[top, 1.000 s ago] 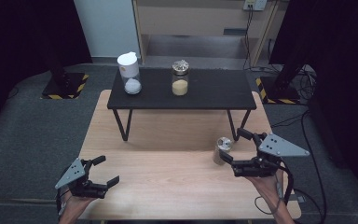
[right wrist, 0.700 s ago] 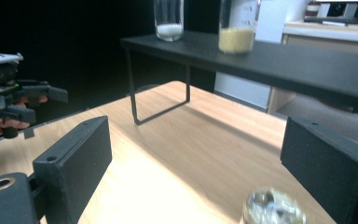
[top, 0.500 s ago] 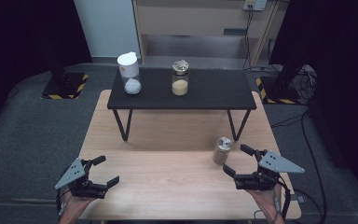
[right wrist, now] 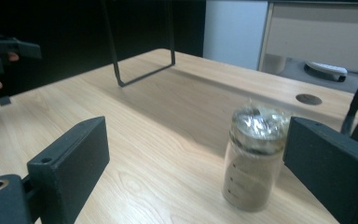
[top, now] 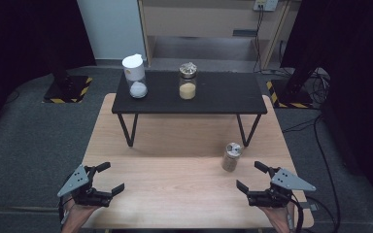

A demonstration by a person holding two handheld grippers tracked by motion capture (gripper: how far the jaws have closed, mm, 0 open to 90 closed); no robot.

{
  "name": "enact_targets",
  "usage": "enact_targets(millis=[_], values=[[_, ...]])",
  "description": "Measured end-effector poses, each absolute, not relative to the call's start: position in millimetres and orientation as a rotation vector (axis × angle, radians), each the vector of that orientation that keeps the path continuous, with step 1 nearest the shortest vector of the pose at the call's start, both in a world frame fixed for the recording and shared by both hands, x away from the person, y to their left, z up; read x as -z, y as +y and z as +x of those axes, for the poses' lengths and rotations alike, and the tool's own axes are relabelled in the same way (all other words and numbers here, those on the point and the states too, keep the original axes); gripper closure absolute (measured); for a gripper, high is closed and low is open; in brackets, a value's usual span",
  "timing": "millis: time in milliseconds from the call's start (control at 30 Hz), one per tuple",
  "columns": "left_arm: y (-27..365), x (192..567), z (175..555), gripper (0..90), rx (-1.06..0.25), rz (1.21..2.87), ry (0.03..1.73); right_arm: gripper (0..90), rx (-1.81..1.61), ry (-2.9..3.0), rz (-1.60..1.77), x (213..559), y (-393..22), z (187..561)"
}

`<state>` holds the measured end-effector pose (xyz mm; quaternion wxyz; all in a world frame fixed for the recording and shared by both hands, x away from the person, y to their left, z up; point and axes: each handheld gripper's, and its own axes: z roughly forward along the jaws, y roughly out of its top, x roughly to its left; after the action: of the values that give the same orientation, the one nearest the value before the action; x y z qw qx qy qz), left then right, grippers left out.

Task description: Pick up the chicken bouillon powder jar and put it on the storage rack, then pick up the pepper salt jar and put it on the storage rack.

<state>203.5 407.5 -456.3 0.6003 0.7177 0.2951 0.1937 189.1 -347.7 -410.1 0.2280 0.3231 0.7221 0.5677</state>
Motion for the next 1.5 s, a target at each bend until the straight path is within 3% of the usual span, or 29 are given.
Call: enact_targets(millis=[1500], values=[[406.0,457.0,206.6,1.1,-0.438,1.669,0.651,7.5,-1.546,2.003,0.919,429.0,-355.7,186.8]])
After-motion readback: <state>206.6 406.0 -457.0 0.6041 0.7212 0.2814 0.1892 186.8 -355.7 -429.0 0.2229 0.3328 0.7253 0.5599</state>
